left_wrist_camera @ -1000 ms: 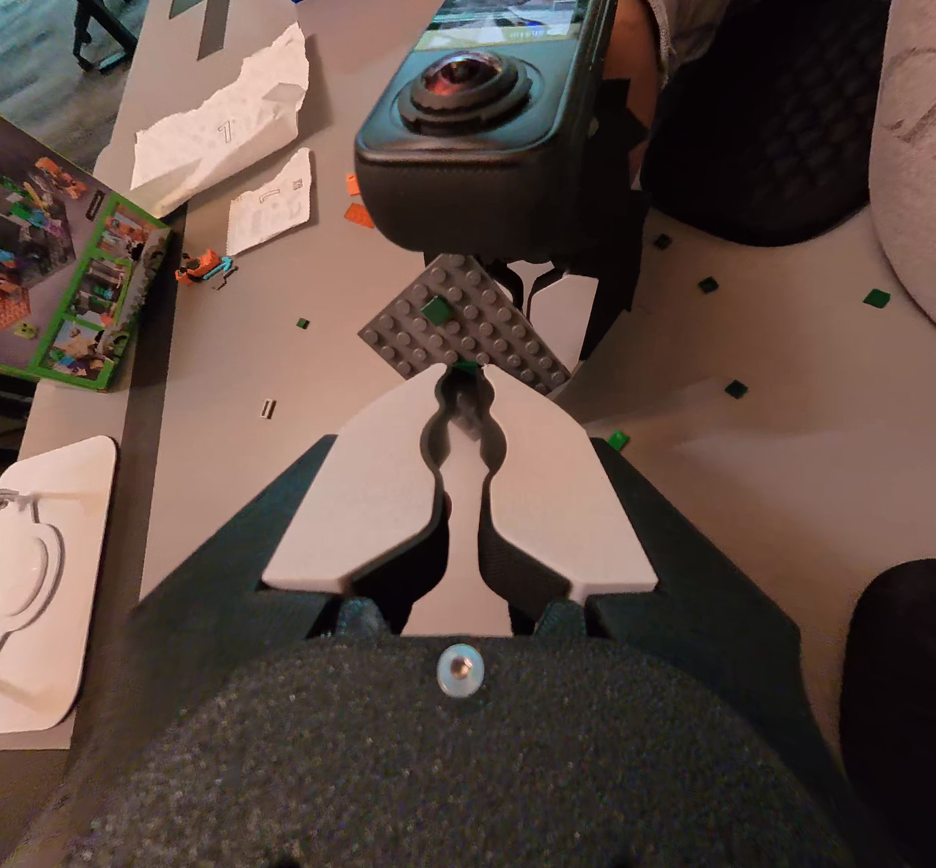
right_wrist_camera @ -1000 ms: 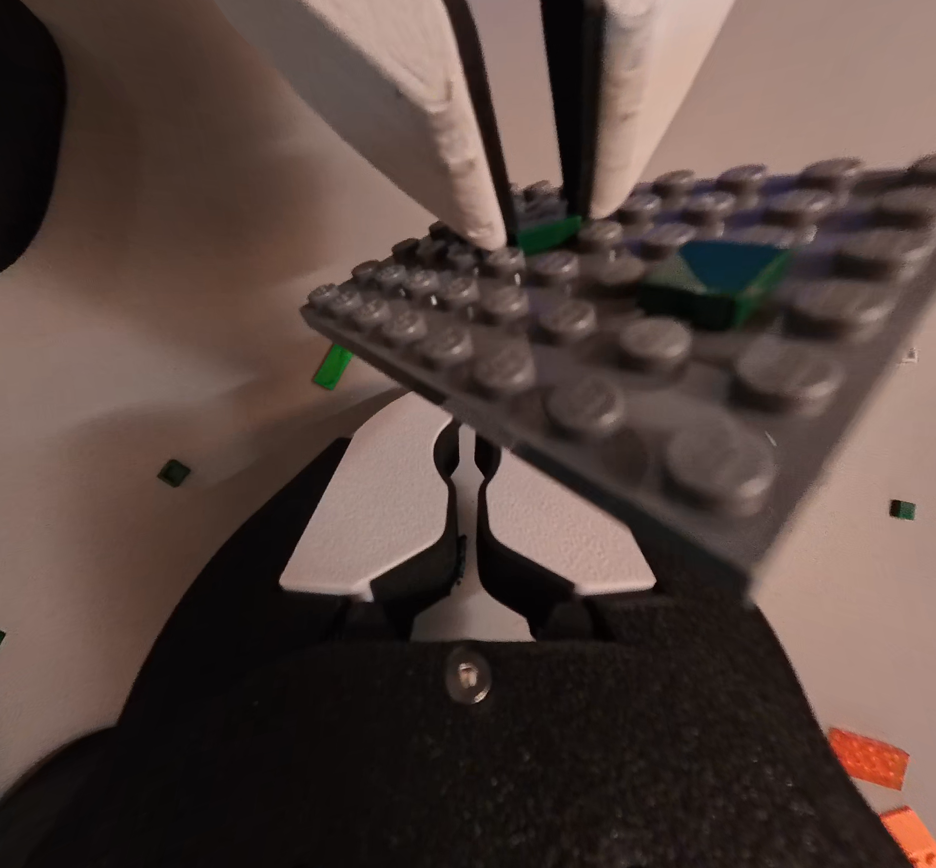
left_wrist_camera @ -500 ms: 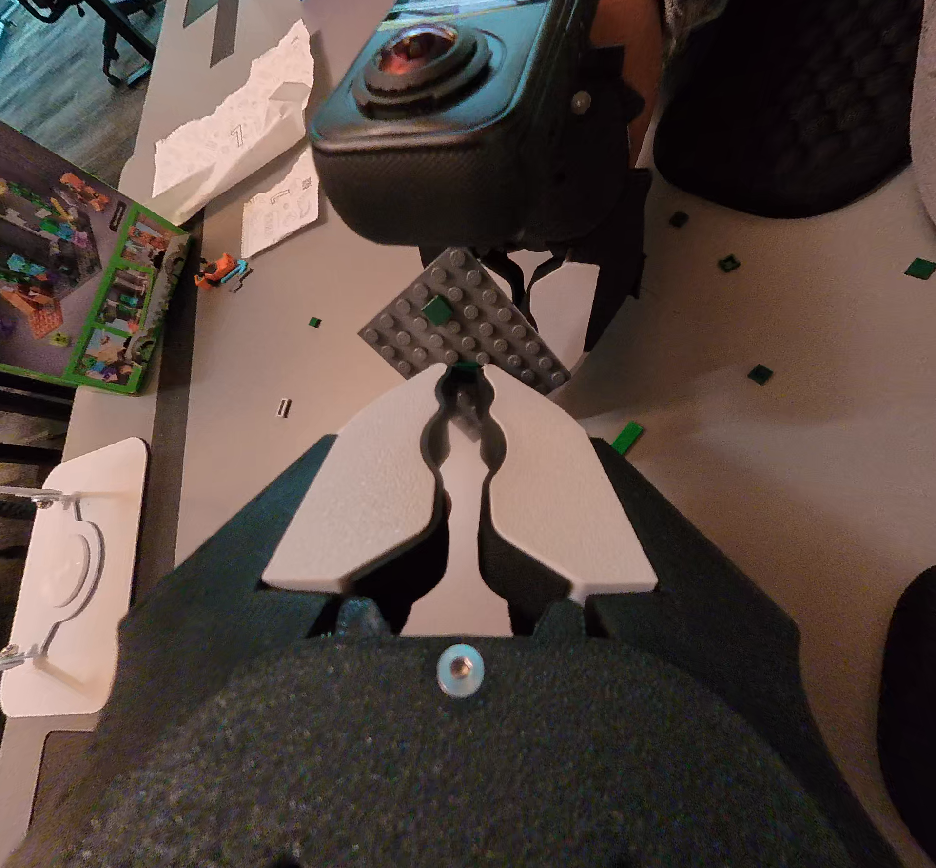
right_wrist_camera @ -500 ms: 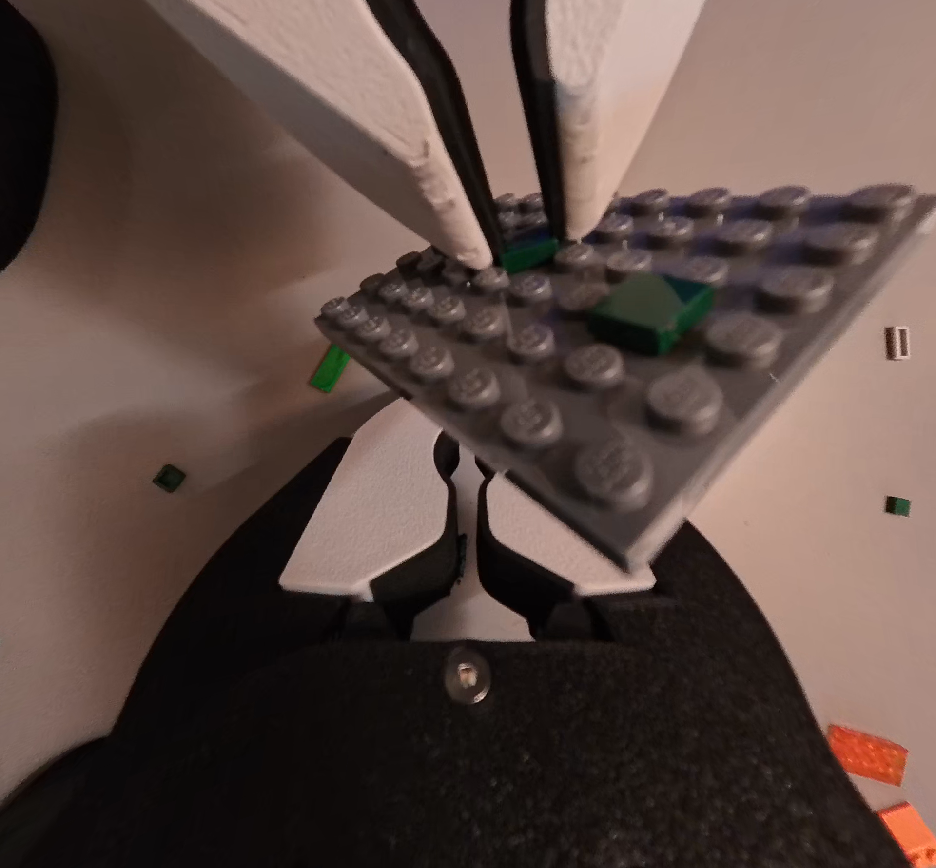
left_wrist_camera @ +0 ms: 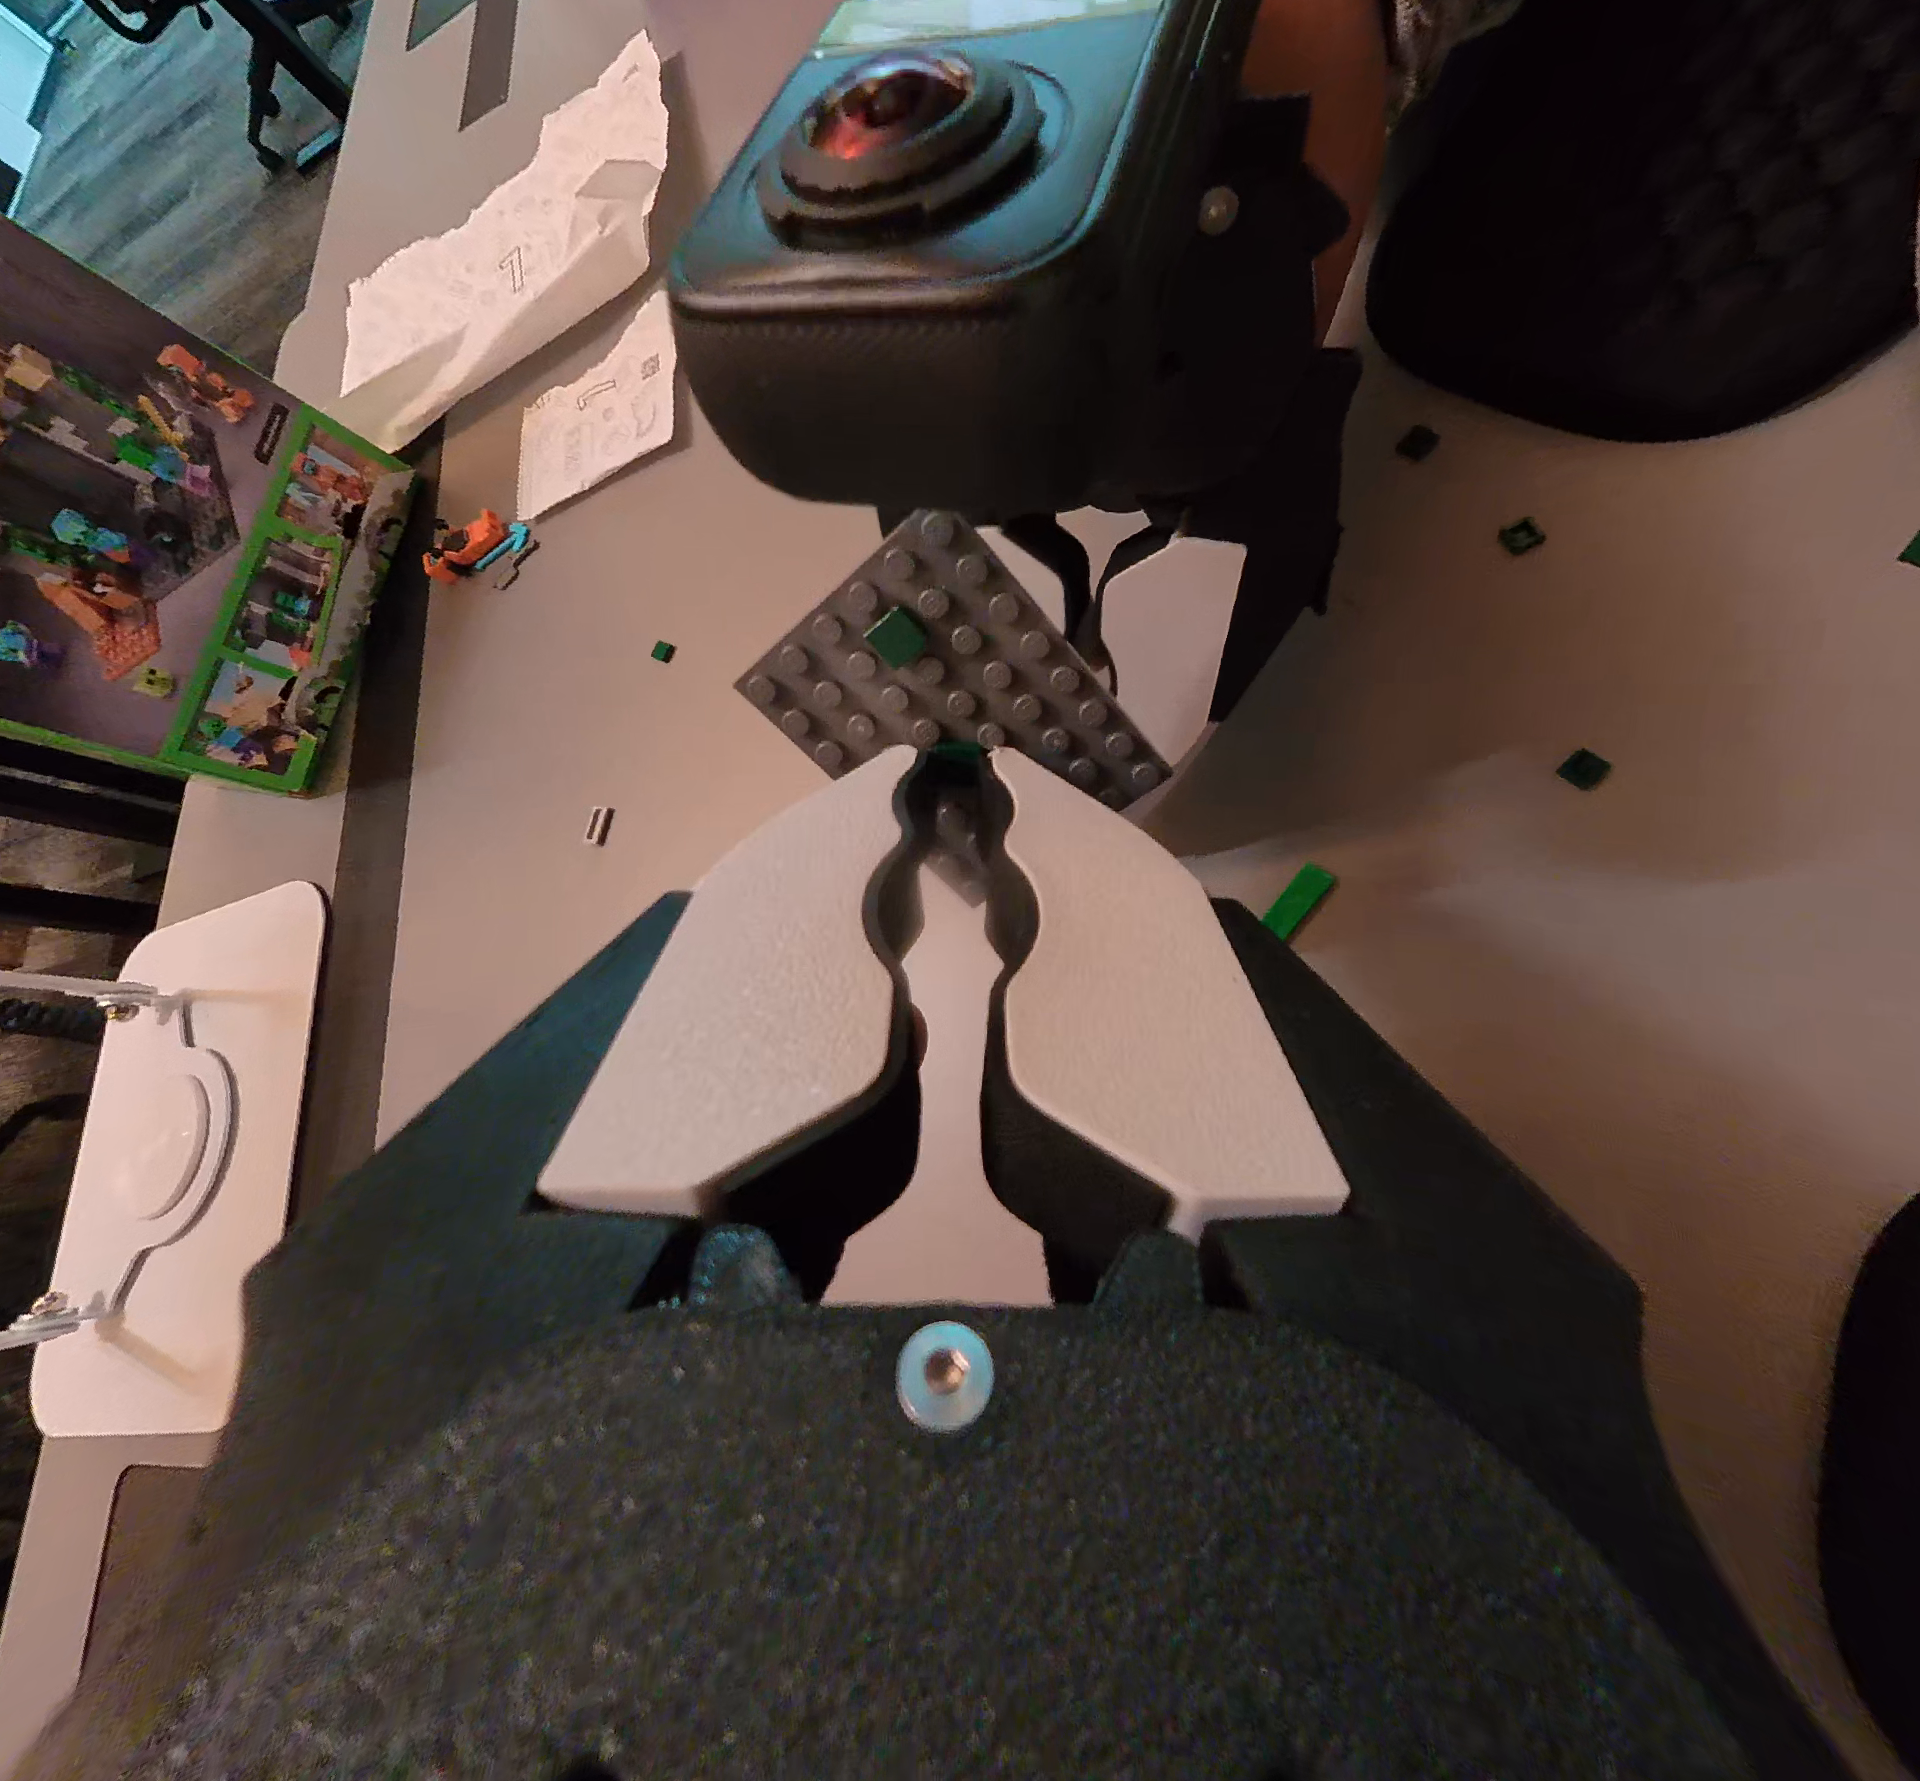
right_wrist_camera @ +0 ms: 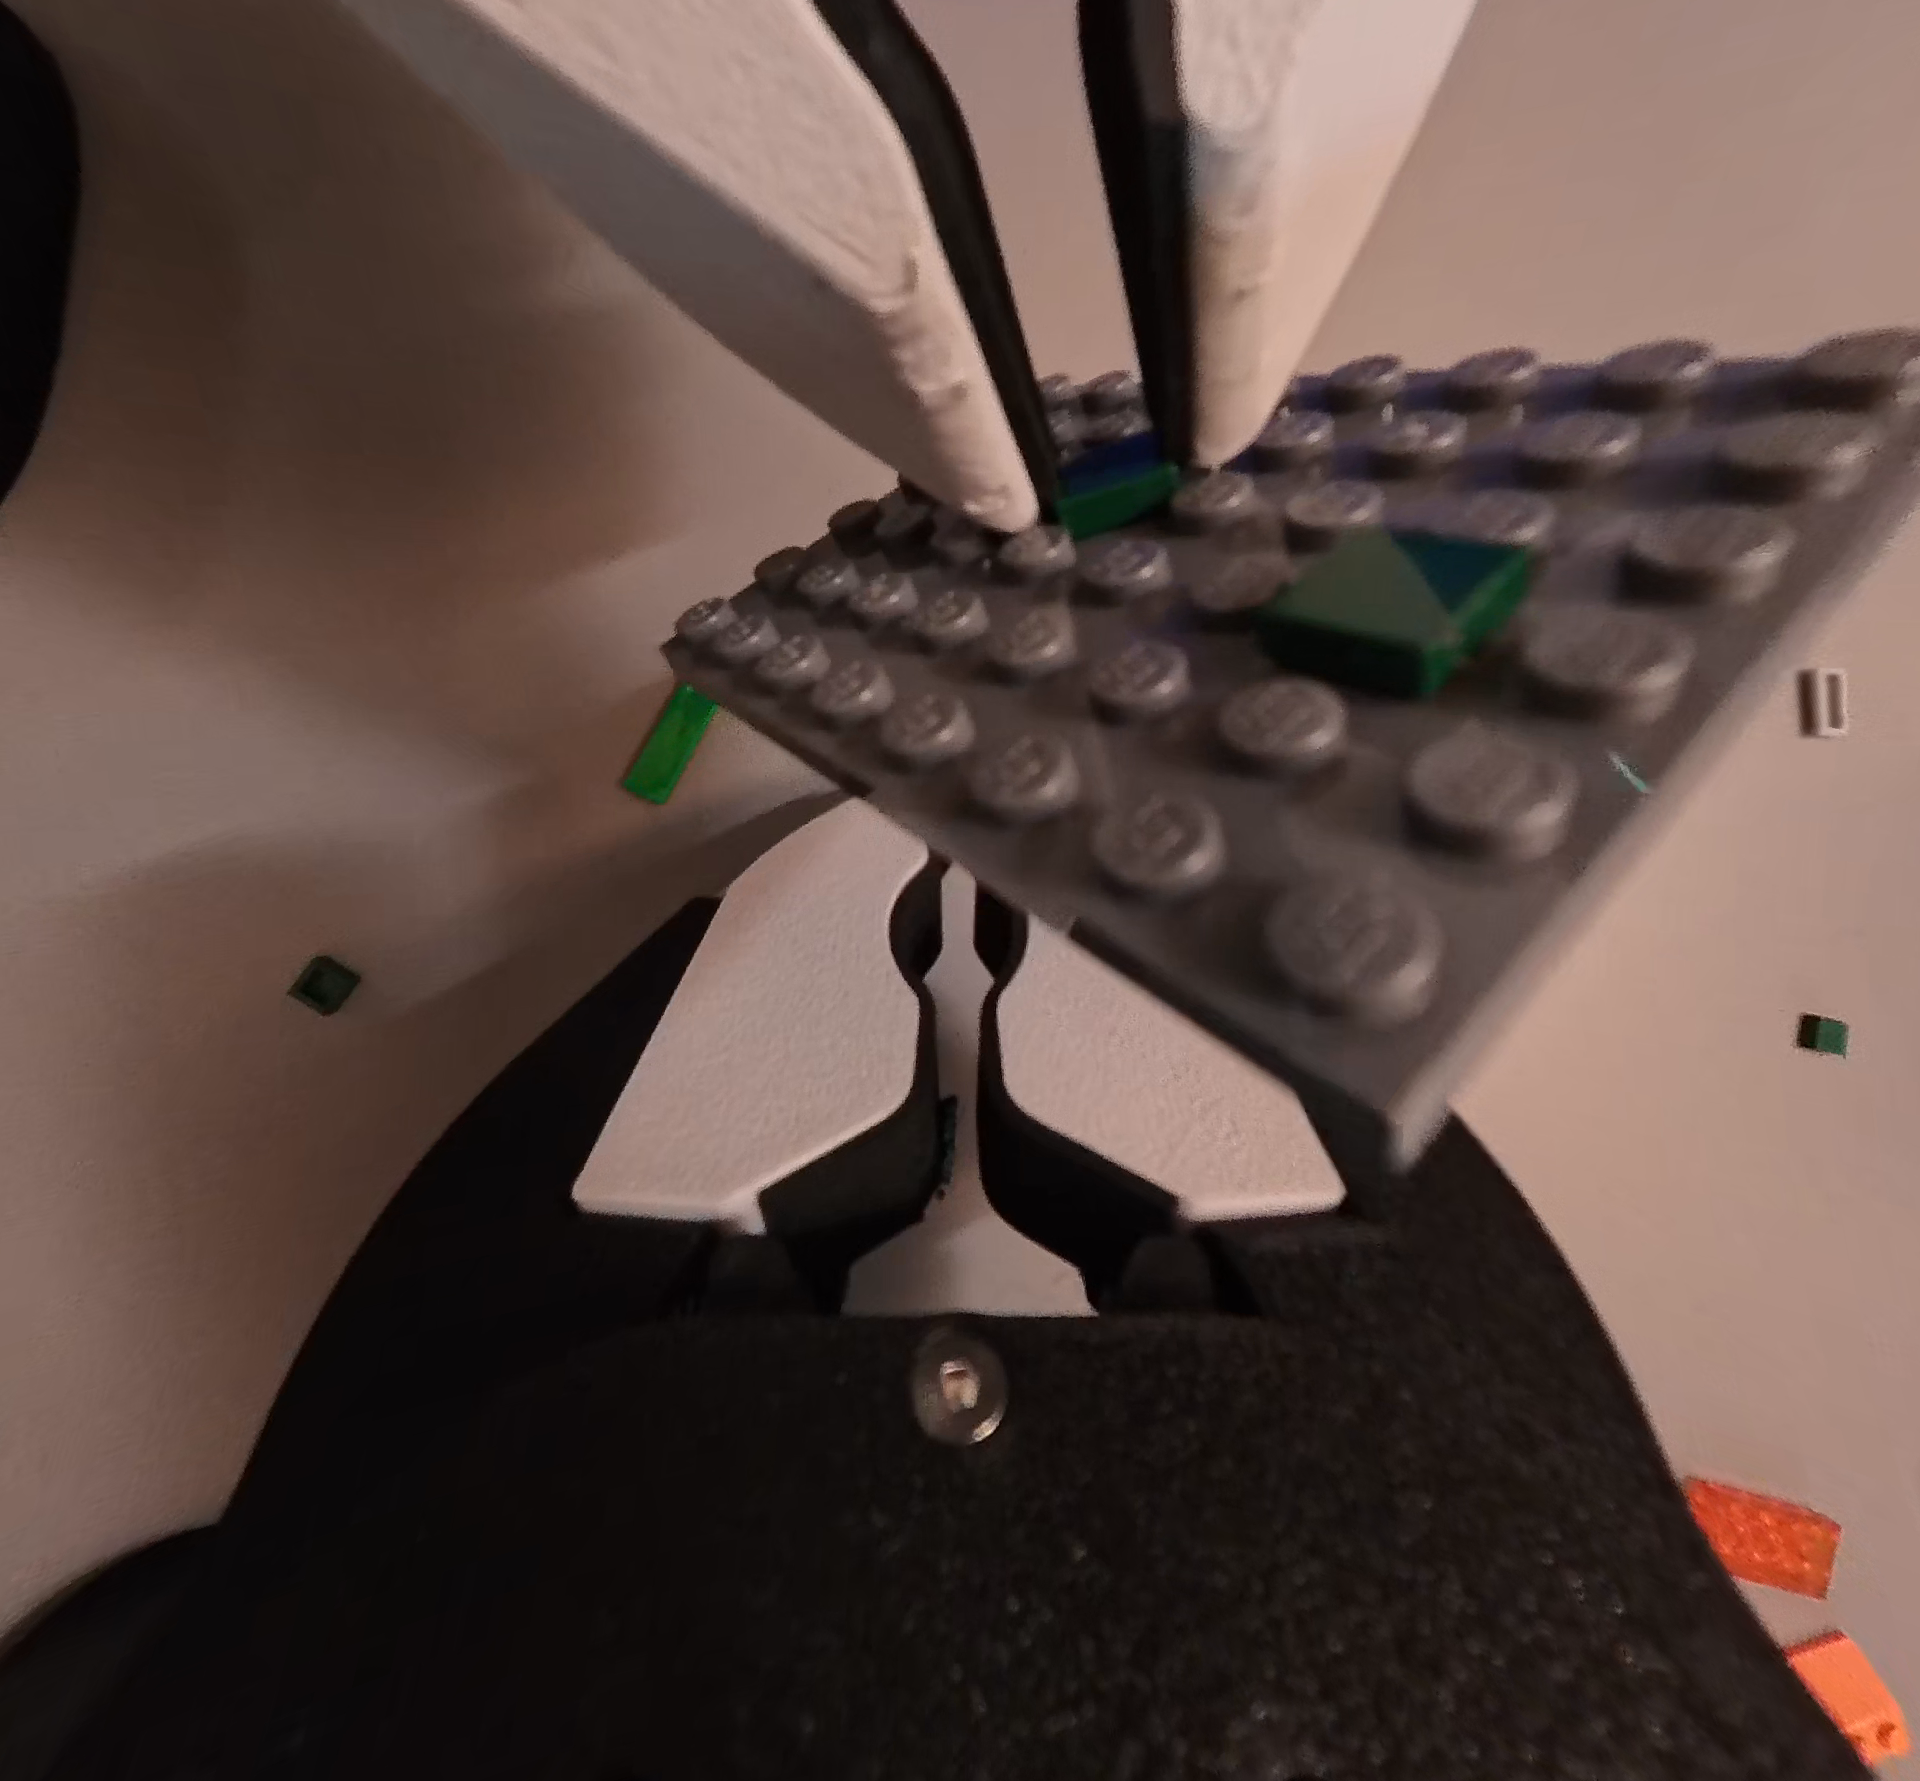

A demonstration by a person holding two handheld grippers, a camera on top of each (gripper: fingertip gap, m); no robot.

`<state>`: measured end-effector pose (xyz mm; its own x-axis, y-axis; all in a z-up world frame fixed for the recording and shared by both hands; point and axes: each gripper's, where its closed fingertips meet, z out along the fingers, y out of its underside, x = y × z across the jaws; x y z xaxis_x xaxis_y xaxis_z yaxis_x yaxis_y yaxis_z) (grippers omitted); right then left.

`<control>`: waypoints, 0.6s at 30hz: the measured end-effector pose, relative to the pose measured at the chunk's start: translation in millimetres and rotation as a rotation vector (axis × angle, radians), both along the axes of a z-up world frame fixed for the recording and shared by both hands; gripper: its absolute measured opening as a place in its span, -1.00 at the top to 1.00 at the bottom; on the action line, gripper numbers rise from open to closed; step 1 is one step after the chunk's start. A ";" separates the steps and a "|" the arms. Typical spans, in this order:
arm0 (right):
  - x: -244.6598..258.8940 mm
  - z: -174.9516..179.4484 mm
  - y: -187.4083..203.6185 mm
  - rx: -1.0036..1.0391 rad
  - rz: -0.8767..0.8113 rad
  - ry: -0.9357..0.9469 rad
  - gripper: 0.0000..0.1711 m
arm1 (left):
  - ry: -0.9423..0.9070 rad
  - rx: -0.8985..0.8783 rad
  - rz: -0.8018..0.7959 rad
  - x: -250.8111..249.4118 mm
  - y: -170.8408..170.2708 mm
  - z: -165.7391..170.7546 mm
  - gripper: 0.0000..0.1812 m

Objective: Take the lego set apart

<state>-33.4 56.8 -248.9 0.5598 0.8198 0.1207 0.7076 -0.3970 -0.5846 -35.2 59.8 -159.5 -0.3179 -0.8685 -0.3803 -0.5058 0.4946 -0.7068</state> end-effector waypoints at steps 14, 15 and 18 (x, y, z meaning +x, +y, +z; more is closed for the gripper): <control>-2.7 4.4 -2.1 0.004 0.028 0.026 0.77 | -0.006 0.024 0.032 -3.3 4.7 1.2 0.91; -4.1 6.9 -4.5 -0.014 0.046 0.053 0.66 | -0.007 0.025 0.042 -3.9 6.4 1.4 0.91; -5.2 19.8 -7.1 -0.049 0.065 0.153 0.44 | -0.026 0.032 0.076 -6.8 13.2 3.7 0.91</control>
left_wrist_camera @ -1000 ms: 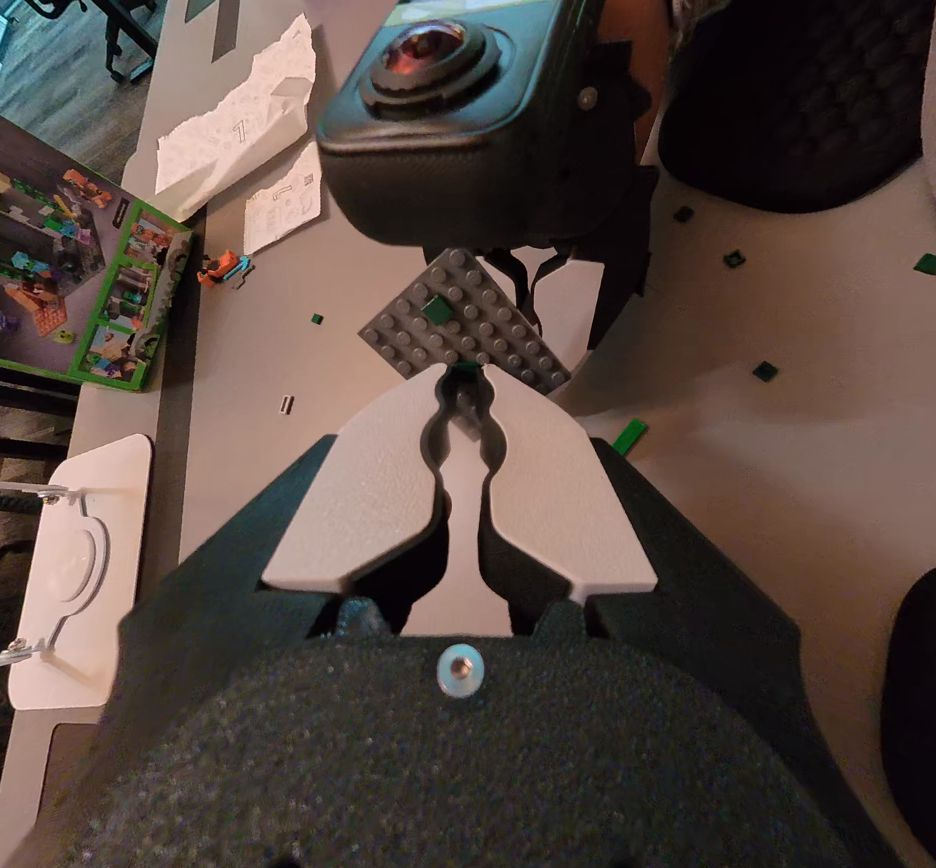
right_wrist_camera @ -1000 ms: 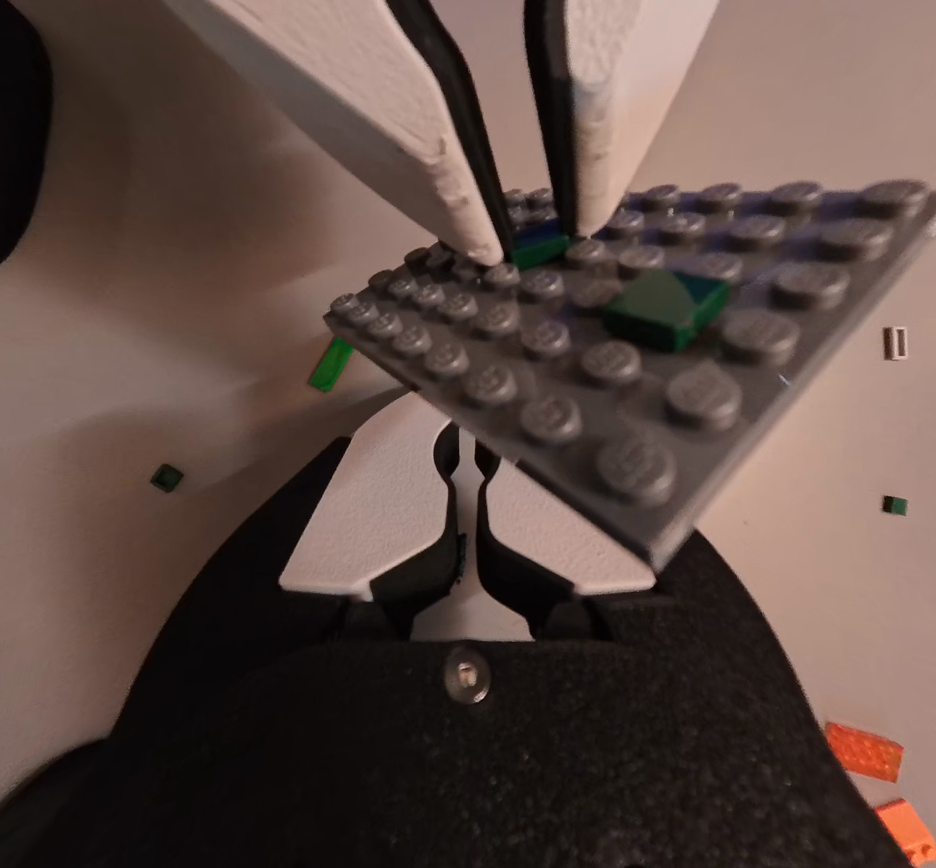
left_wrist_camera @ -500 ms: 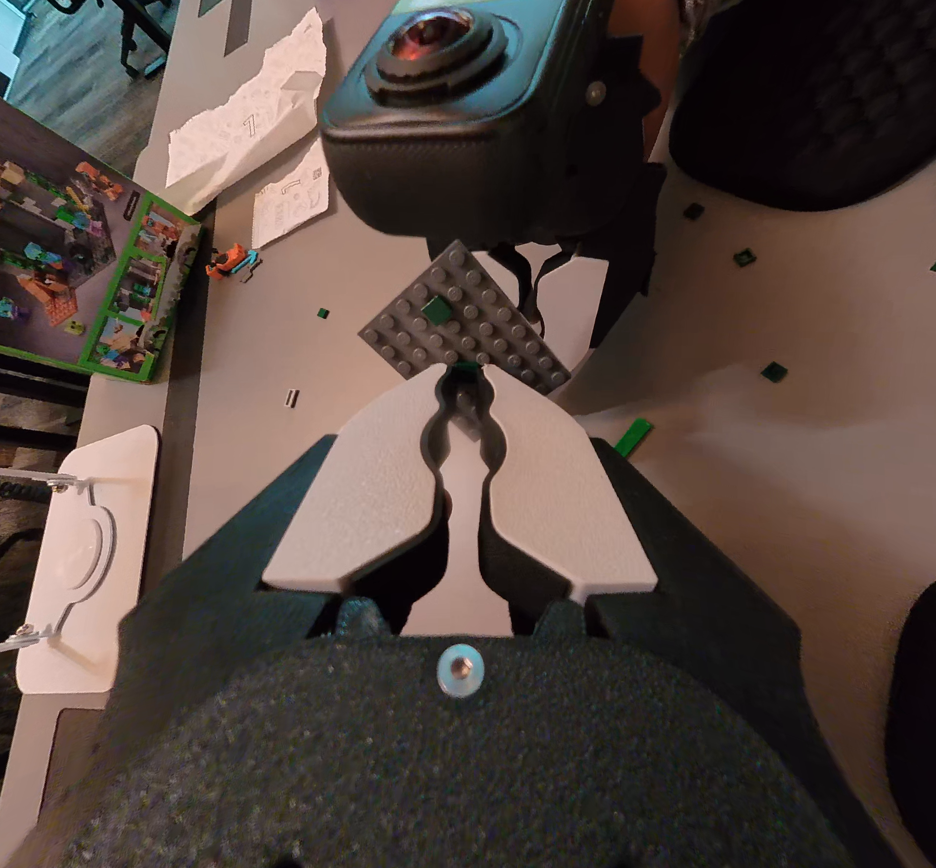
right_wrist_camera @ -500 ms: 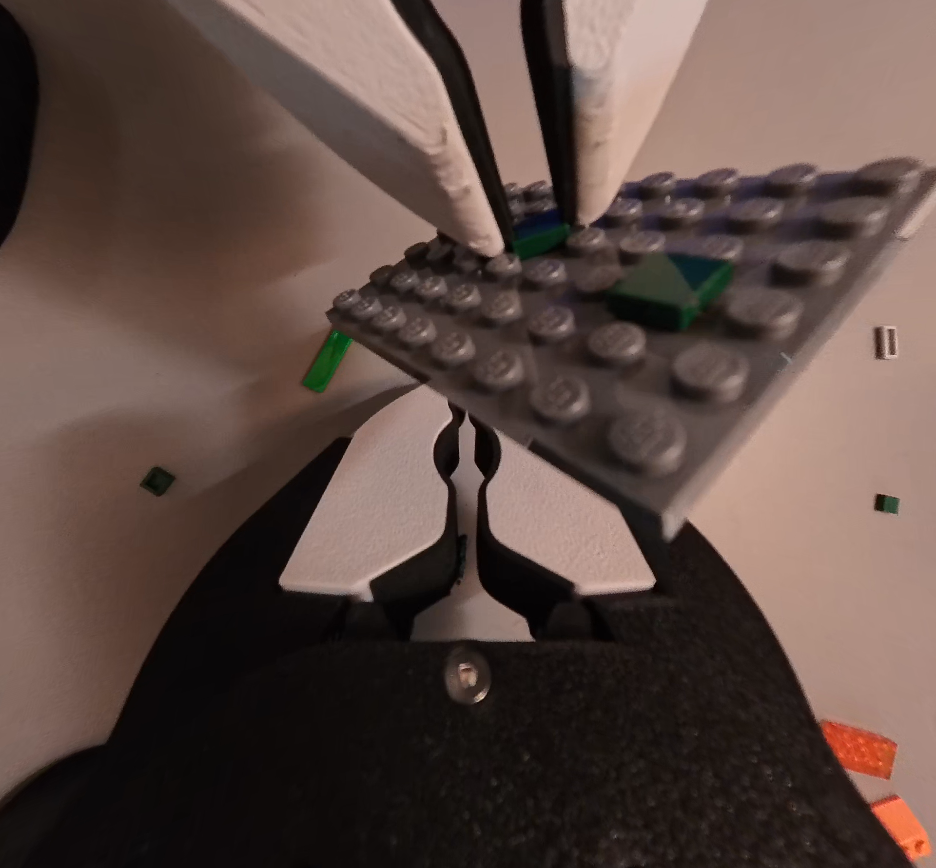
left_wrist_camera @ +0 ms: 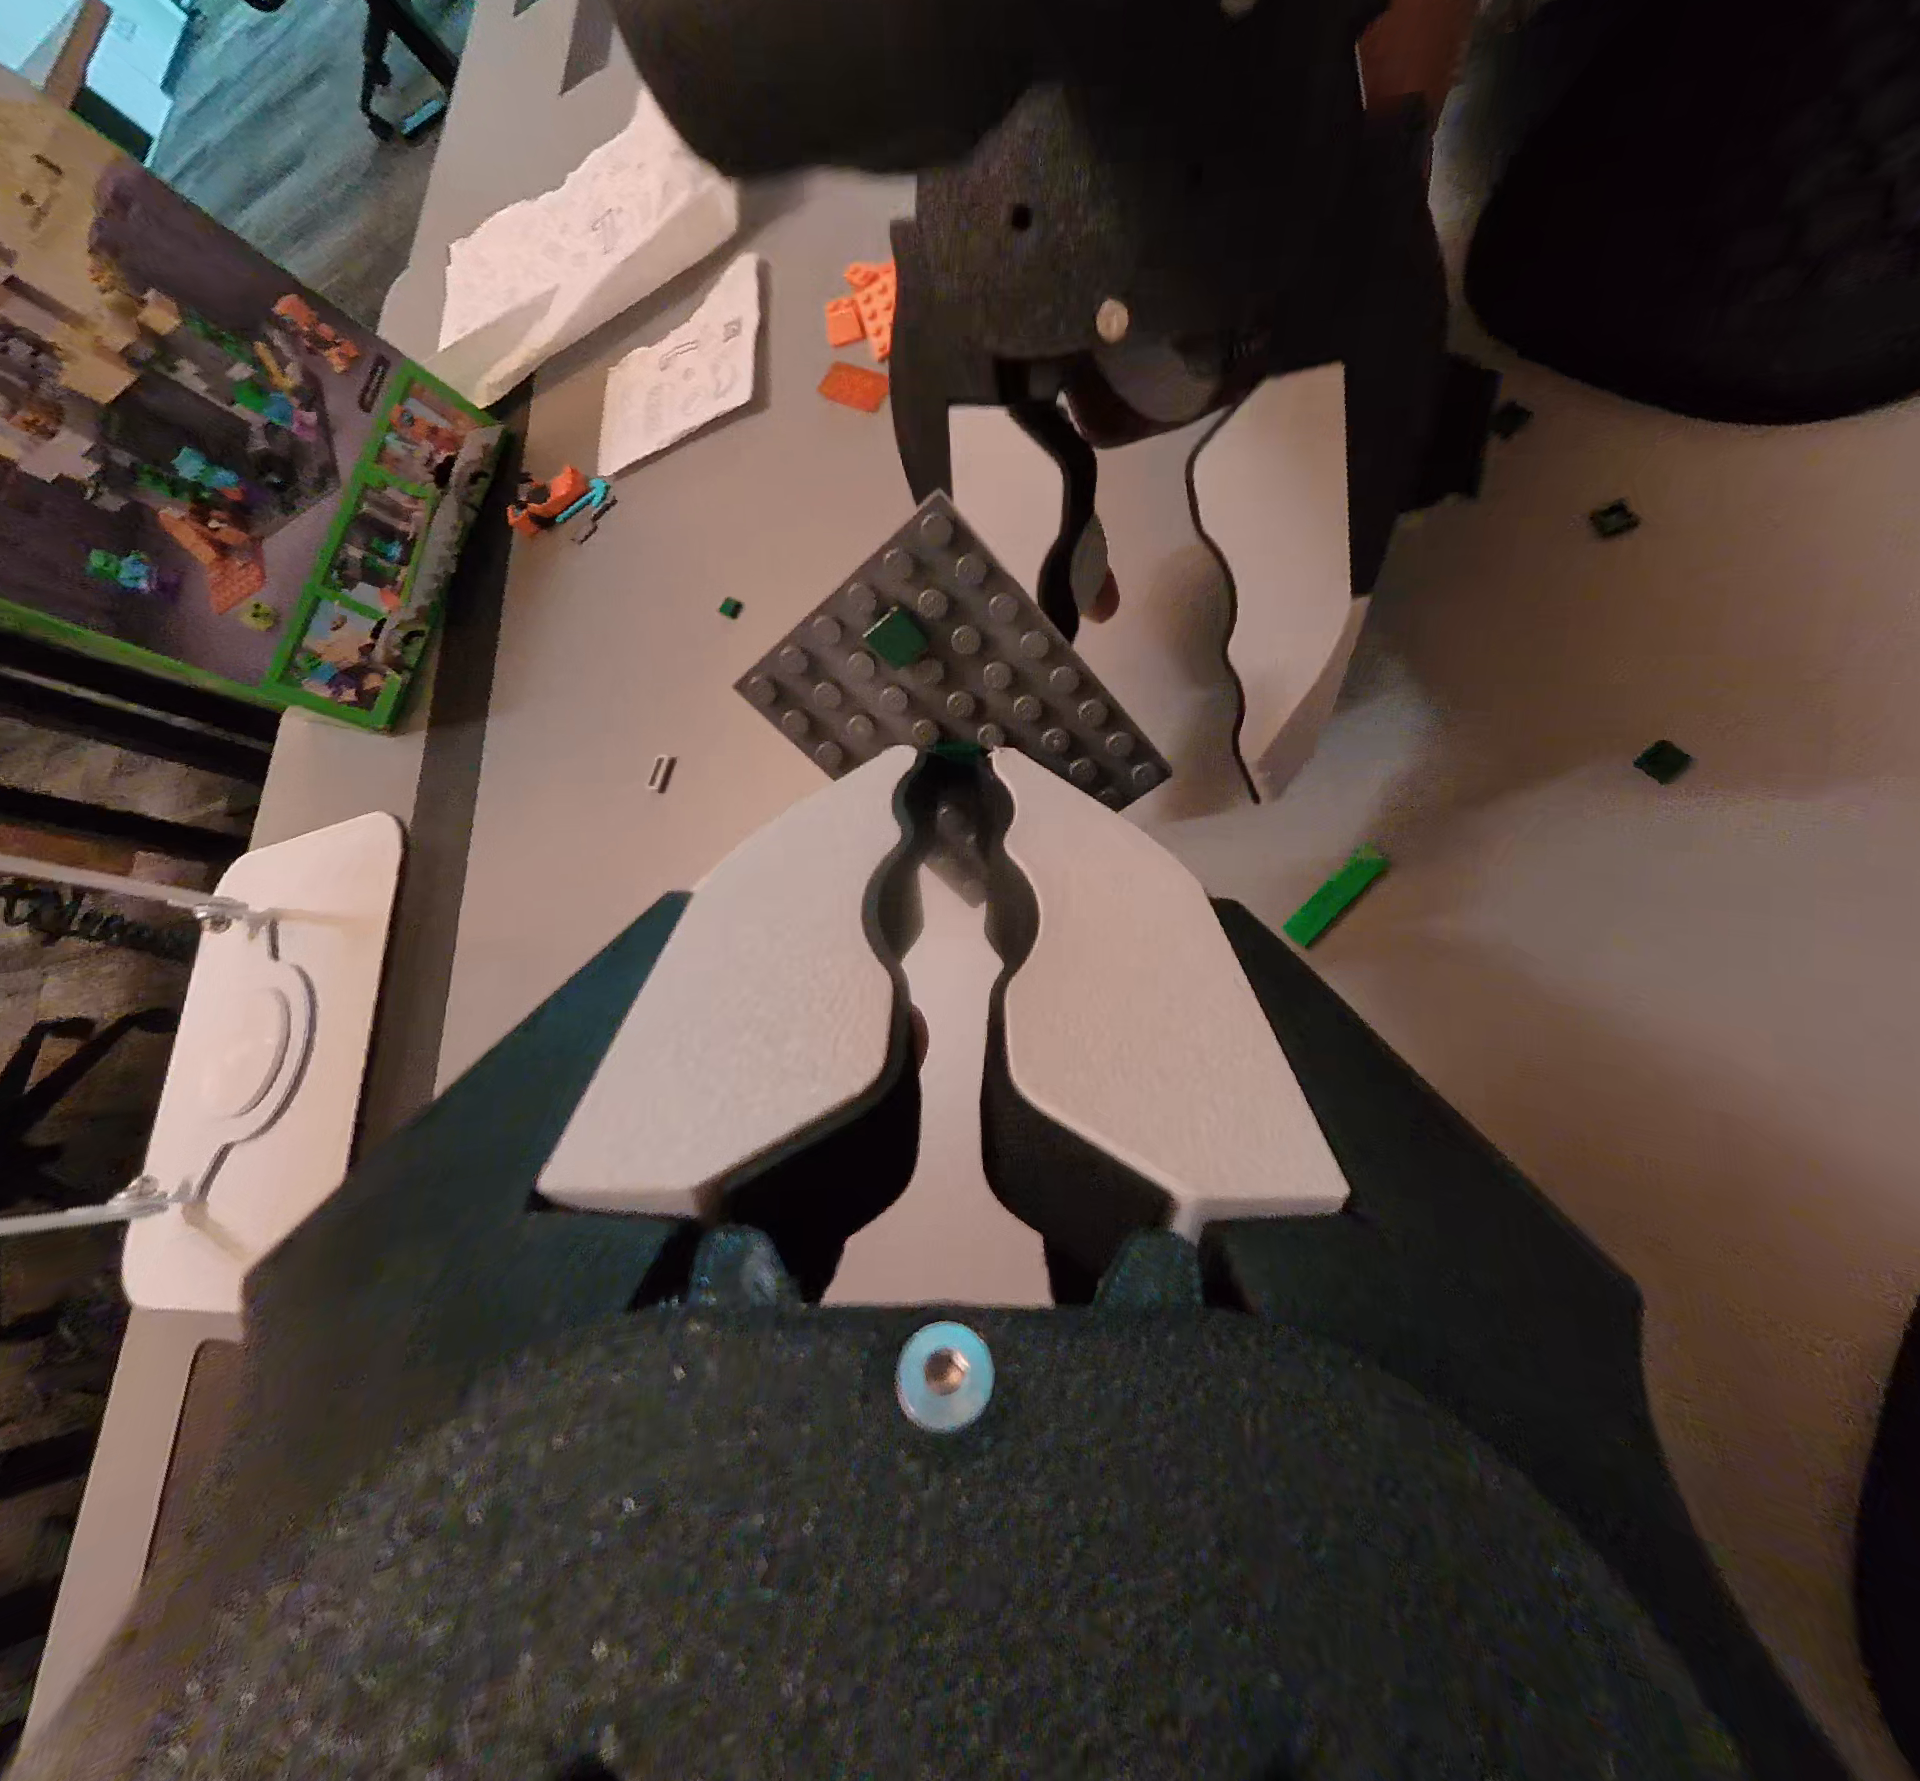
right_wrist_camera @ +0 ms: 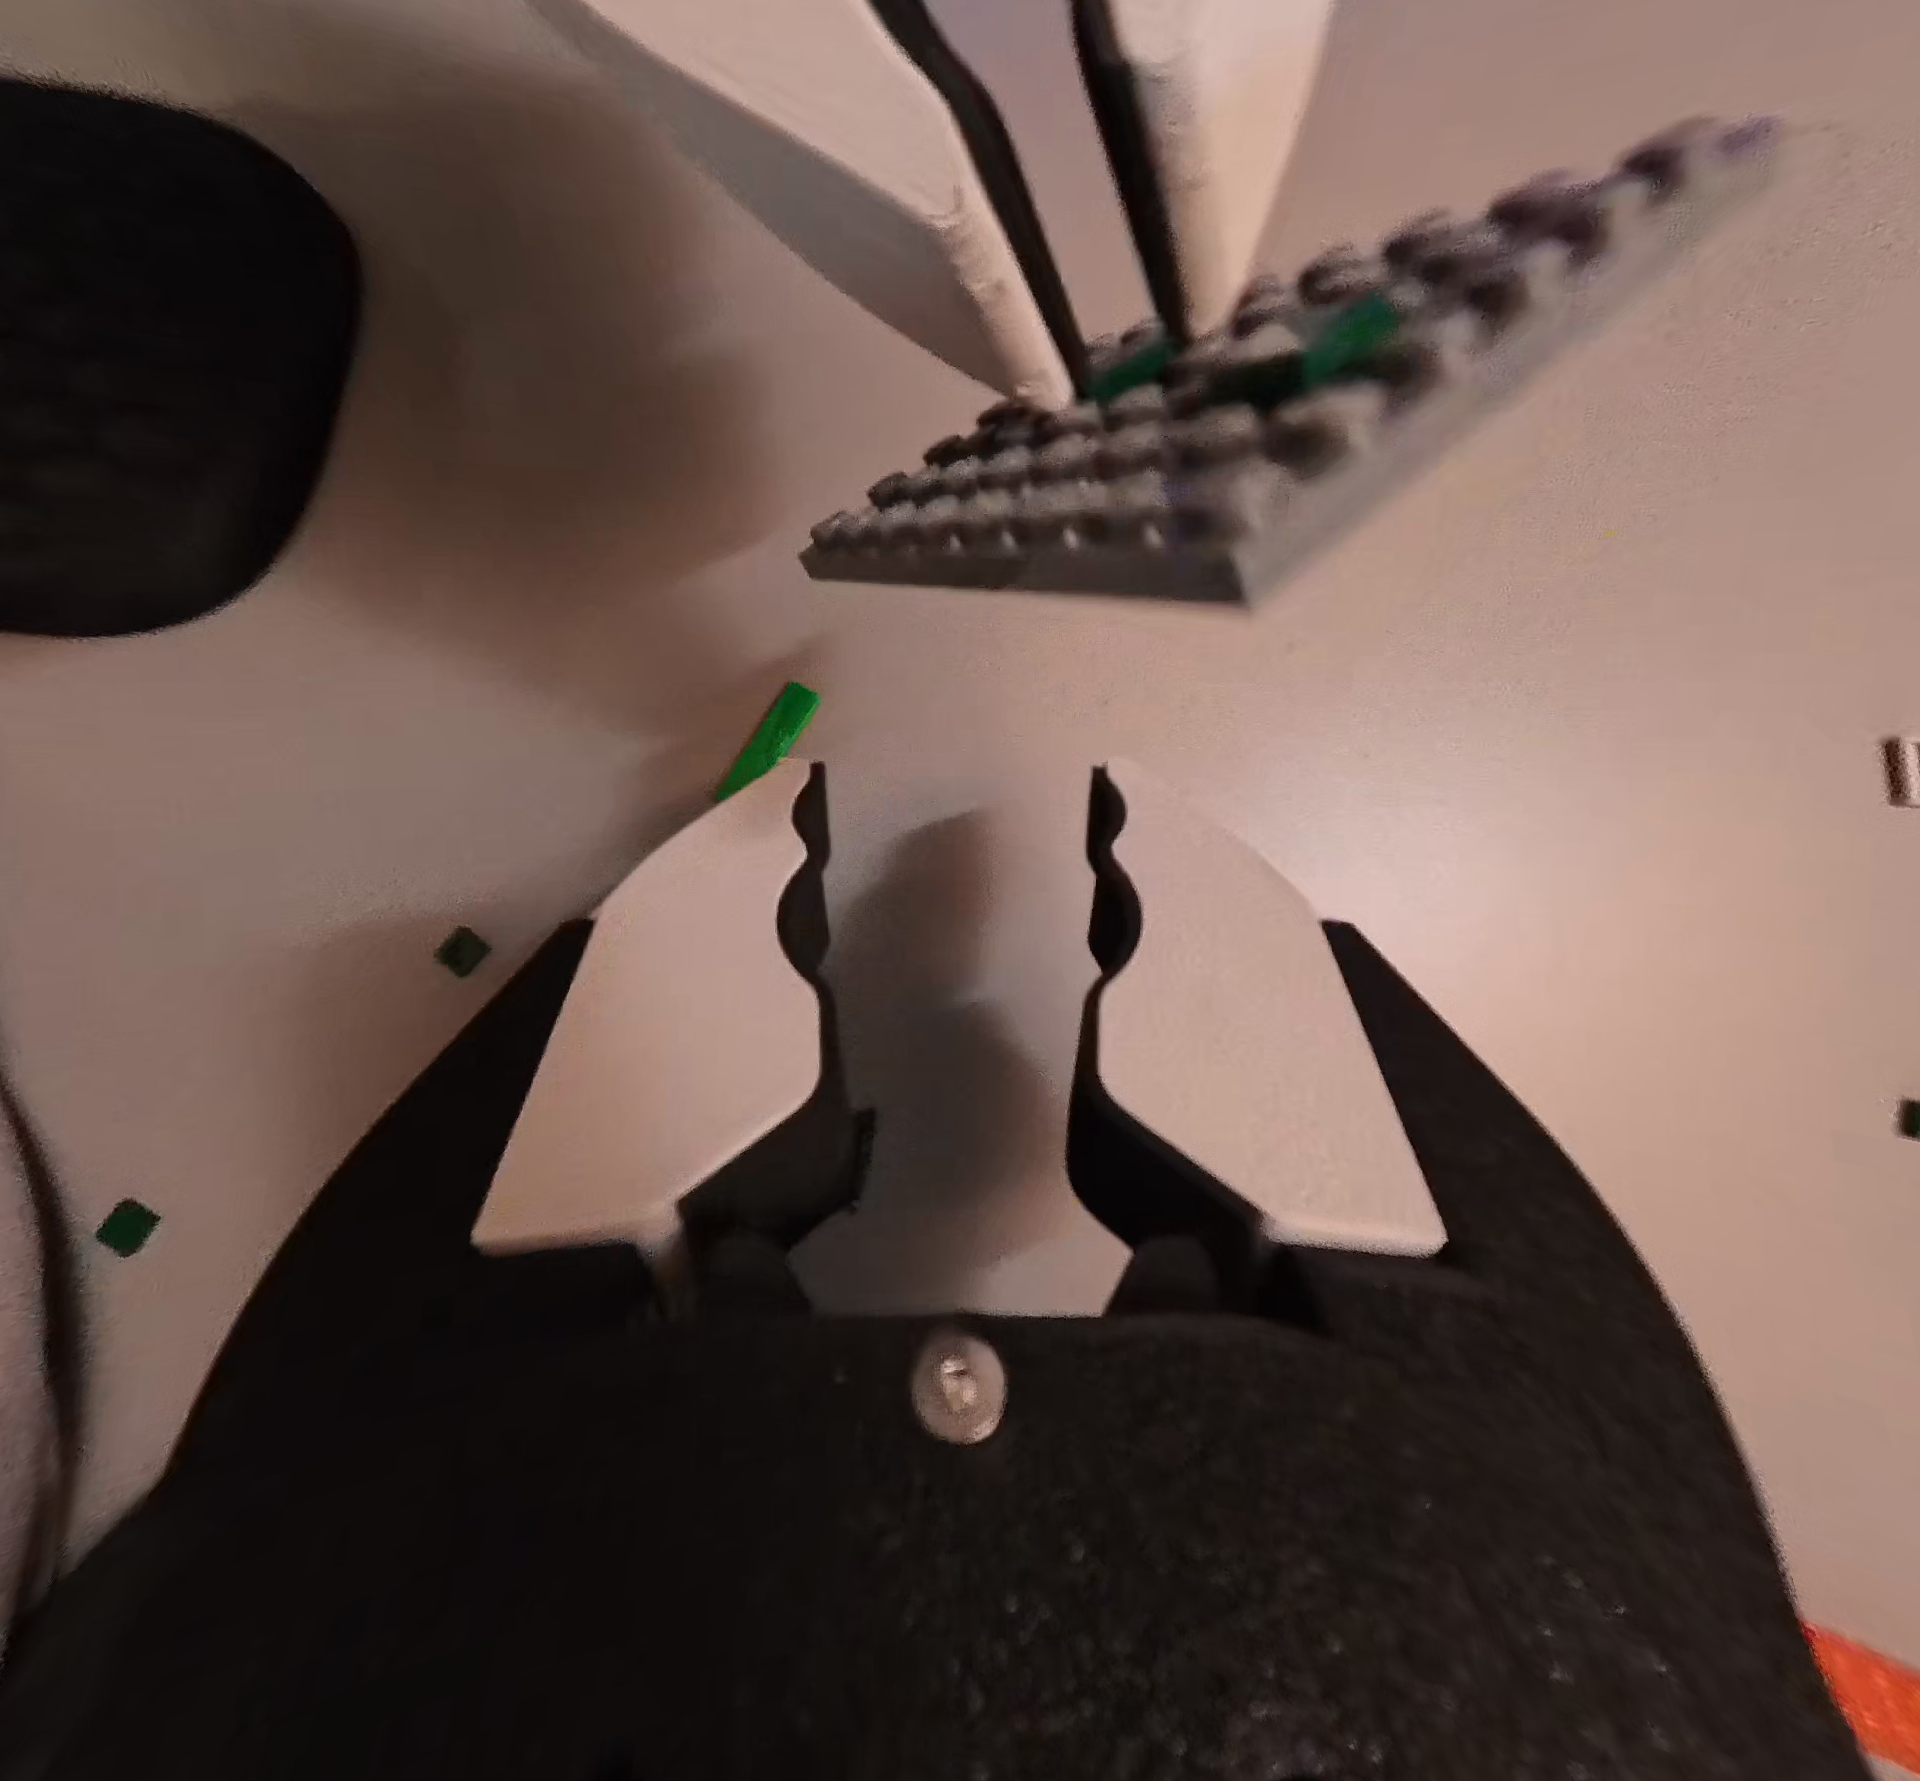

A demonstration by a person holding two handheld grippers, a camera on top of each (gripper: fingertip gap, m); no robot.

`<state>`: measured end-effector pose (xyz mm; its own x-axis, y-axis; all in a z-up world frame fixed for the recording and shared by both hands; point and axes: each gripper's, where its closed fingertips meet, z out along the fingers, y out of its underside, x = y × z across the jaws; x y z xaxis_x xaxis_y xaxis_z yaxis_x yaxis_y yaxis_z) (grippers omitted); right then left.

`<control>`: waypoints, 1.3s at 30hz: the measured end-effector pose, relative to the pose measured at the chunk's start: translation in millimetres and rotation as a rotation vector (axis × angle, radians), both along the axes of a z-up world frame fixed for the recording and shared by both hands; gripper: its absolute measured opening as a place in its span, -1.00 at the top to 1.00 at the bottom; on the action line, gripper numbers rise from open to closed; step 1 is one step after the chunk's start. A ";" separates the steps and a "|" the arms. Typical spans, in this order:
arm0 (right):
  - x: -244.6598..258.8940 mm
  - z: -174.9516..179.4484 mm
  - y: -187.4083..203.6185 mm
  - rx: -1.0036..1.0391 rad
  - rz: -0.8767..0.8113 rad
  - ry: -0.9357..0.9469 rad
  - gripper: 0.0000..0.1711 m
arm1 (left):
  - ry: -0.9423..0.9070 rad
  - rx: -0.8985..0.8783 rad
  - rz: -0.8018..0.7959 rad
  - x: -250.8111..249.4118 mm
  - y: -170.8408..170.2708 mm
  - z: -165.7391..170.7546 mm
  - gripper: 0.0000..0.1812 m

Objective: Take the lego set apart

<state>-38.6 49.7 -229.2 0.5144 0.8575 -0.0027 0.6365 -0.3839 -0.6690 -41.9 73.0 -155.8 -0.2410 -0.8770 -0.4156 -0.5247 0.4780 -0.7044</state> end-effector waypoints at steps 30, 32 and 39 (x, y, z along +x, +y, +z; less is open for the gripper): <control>-5.0 65.9 35.0 0.115 -0.102 0.392 0.95 | -0.241 0.109 0.272 3.9 2.7 -6.4 1.00; -2.7 63.3 38.8 0.171 -0.106 0.371 0.95 | -0.227 0.091 0.270 7.2 -0.5 -7.1 1.00; 8.1 66.8 47.8 0.082 -0.169 0.444 0.95 | -0.247 0.143 0.350 5.0 14.6 -1.6 1.00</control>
<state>-30.5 97.5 -162.4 0.6109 0.7686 -0.1899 0.2154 -0.3921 -0.8943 -36.9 87.6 -157.4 0.1812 -0.8179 -0.5461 -0.4964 0.4033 -0.7687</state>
